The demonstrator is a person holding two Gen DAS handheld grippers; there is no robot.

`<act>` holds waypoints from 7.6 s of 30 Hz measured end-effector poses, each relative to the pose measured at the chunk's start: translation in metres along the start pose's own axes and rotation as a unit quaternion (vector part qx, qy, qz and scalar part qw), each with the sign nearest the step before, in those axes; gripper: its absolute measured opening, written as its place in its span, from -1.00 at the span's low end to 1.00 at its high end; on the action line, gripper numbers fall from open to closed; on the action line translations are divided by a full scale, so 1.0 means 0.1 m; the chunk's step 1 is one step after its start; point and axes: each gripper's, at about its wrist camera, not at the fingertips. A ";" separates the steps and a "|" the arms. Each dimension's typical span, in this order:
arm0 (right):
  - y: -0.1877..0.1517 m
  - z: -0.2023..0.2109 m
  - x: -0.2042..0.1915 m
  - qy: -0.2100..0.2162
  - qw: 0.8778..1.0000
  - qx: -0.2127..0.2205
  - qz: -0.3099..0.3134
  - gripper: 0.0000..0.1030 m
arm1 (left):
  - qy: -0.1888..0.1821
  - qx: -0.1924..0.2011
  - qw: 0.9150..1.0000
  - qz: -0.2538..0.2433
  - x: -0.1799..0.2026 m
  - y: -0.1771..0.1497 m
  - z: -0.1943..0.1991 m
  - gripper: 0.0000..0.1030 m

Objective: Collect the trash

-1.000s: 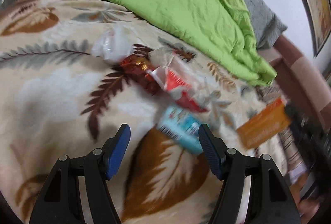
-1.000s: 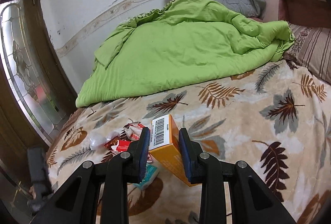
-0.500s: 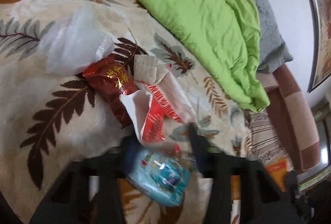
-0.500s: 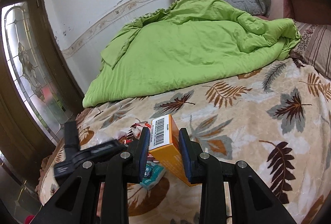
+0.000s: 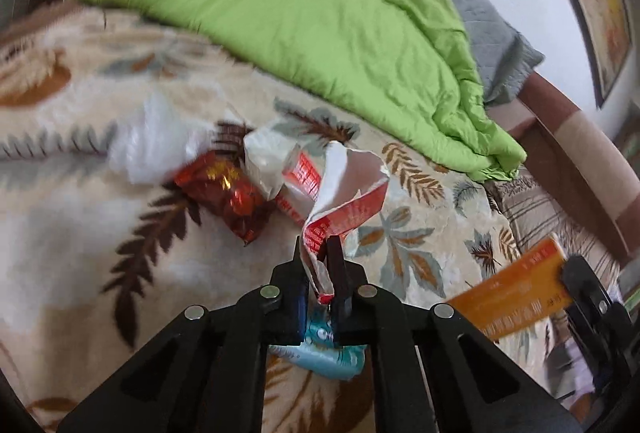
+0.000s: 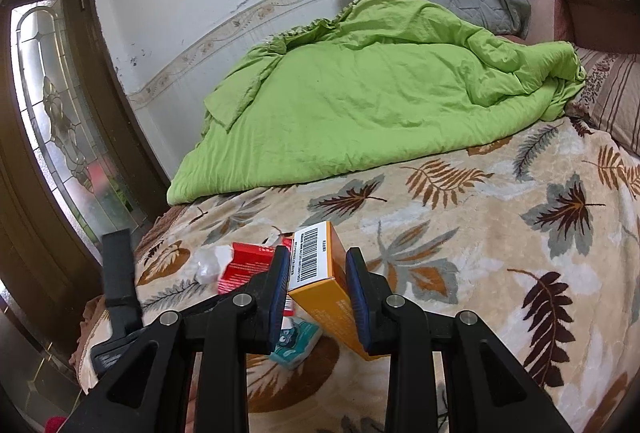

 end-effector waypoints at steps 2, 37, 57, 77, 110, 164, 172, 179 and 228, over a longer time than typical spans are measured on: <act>-0.02 0.04 0.00 0.004 1.000 0.001 -0.002 -0.40 | 0.011 0.018 0.999 -0.027 0.06 -0.02 0.16 -0.86; -0.47 0.55 0.13 0.024 0.999 -0.021 -0.012 -0.40 | 0.147 0.071 0.962 -0.218 0.72 -0.84 0.94 -0.85; -0.46 0.55 0.12 0.024 0.999 -0.020 -0.012 -0.40 | 0.146 0.071 0.959 -0.232 0.74 -0.83 0.91 -0.85; -0.44 0.55 0.13 0.025 0.999 -0.021 -0.015 -0.40 | 0.145 0.070 0.959 -0.235 0.77 -0.84 0.90 -0.85; -0.32 0.85 0.08 0.017 0.999 -0.002 -0.031 -0.40 | 0.135 0.072 0.958 -0.242 0.86 -0.84 0.86 -0.85; -0.37 2.18 1.30 -0.055 0.990 0.058 -0.119 -0.40 | 0.023 0.013 0.944 -0.330 2.14 -1.37 0.82 -0.85; -0.52 2.50 1.76 -0.100 0.981 0.065 -0.151 -0.40 | -0.020 -0.010 0.935 -0.354 2.58 -1.55 0.72 -0.85; -0.62 2.83 2.17 -0.144 0.970 0.074 -0.184 -0.40 | -0.076 -0.051 0.931 -0.353 2.96 -1.69 0.61 -0.85; -0.51 2.02 1.47 -0.087 0.992 -0.042 -0.085 0.09 | -0.046 -0.097 0.972 -0.208 1.82 -1.11 0.77 0.09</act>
Point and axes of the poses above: each gripper's, at about its wrist camera, not at the fingertips, and z roughly against the way its jaws point, x to its right, y to its top, and after that the axes turned 8 degrees about -y, right-handed
